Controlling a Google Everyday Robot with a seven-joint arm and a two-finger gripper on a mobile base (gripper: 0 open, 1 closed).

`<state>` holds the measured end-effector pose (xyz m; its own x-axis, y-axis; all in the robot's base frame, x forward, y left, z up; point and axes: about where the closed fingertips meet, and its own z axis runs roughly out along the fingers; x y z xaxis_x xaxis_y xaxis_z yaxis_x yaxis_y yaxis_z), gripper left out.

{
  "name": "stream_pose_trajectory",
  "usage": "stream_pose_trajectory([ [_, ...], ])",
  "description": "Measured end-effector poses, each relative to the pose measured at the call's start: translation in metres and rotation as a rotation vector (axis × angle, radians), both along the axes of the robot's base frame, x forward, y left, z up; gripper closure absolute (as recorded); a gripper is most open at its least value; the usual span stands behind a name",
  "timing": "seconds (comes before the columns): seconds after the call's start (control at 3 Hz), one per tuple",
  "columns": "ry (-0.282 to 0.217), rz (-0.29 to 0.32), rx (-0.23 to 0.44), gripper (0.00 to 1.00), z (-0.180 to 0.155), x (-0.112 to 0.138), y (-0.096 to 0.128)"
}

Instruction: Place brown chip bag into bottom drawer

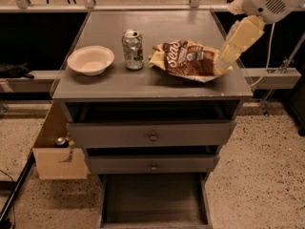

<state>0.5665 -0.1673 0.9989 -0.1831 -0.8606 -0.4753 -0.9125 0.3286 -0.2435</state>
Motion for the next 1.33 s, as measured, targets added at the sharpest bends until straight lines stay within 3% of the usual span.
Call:
stream_pose_trajectory([
  [0.33,0.031,-0.082,0.052,0.0,-0.033,0.042,-0.004],
  [0.67,0.092,-0.197,0.098,0.0,-0.065,0.065,-0.014],
  [1.33,0.104,-0.206,0.098,0.0,-0.092,0.09,-0.003],
])
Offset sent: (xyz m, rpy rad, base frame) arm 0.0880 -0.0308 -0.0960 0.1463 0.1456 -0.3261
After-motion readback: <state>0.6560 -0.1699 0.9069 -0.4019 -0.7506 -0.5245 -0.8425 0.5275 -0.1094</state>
